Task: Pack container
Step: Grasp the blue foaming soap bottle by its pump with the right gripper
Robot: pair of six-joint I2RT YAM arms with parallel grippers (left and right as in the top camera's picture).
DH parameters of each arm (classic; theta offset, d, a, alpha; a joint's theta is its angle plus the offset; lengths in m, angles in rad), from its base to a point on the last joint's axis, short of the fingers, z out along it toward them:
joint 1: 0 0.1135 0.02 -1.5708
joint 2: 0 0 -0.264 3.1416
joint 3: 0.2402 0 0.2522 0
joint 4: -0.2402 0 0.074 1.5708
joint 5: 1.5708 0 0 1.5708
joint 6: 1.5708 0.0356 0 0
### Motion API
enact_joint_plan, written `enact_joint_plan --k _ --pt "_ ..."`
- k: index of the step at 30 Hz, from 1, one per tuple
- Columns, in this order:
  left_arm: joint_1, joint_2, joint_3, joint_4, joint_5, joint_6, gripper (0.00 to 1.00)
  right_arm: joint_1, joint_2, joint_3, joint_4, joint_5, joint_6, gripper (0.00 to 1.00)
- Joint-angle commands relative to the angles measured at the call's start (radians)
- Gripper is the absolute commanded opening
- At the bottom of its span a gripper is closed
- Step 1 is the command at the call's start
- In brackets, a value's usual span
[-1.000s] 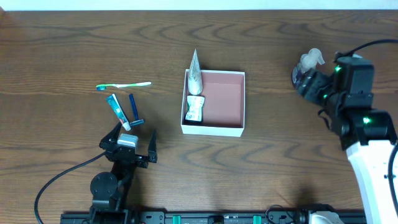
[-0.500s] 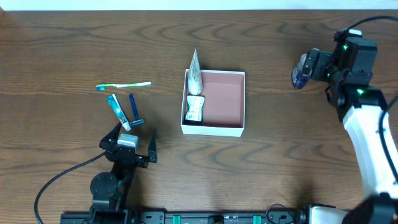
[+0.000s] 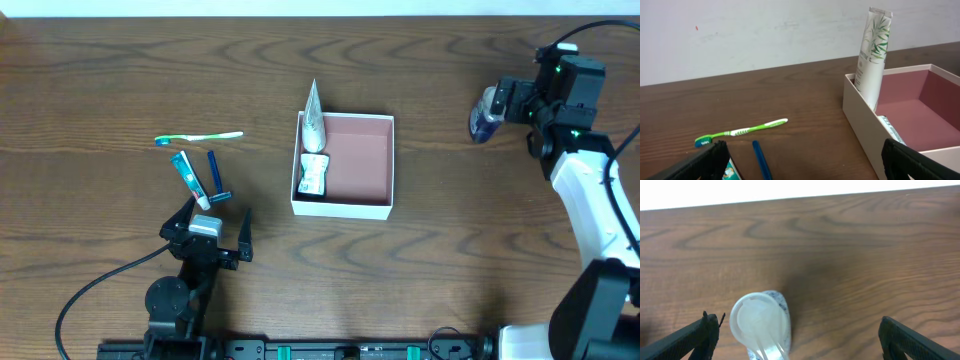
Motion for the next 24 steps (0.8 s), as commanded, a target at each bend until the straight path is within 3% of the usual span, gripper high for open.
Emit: enact_joint_plan --k 1,11,24 --pt "0.005 0.000 -0.018 -0.032 0.011 0.013 0.98 -0.008 0.040 0.005 -0.001 -0.056 -0.030 0.98" --pt "0.005 0.000 -0.018 -0.032 0.011 0.013 0.98 -0.006 0.059 0.005 0.024 -0.116 -0.051 0.95" --pt "0.005 0.000 -0.018 -0.032 0.011 0.013 0.98 -0.003 0.060 0.005 0.040 -0.145 -0.056 0.63"
